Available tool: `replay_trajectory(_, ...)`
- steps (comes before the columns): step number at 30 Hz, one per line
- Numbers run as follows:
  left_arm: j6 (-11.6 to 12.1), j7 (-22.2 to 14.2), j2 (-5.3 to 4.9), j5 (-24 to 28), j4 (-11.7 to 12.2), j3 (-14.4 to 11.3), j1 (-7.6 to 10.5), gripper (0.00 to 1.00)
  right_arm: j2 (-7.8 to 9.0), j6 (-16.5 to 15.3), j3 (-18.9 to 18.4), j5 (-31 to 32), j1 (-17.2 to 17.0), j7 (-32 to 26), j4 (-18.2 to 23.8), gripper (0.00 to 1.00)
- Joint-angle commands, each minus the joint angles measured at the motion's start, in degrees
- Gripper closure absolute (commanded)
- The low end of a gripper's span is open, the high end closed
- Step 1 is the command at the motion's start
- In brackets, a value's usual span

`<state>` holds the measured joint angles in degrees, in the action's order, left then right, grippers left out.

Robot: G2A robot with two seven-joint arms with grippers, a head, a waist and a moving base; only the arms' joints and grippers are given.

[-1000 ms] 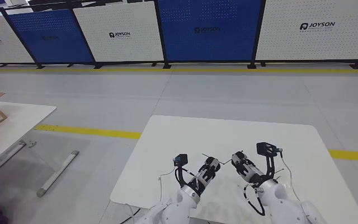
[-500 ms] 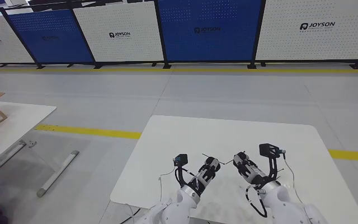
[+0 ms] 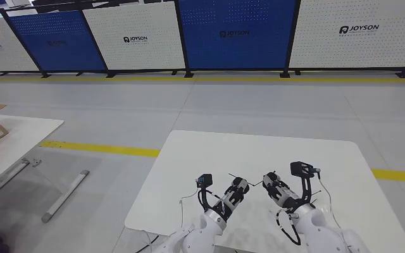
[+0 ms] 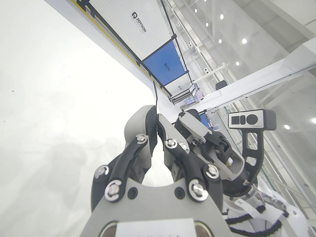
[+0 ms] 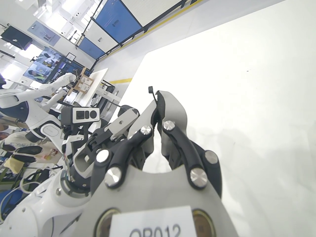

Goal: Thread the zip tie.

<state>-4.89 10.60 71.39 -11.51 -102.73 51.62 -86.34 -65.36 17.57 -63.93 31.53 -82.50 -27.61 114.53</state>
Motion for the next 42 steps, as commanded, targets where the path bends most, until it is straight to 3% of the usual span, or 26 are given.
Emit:
replay_trajectory(1,0.00,0.00,0.00,0.00,0.00,0.00,0.00,1.00,-0.07,0.03,0.21,0.28,0.22,-0.36,-0.07,1.00)
replay_trajectory(42,0.00,0.00,0.00,0.00,0.00,0.00,0.00,1.00,-0.28,0.51,0.04,-0.58,0.45,0.25,-0.20,1.00)
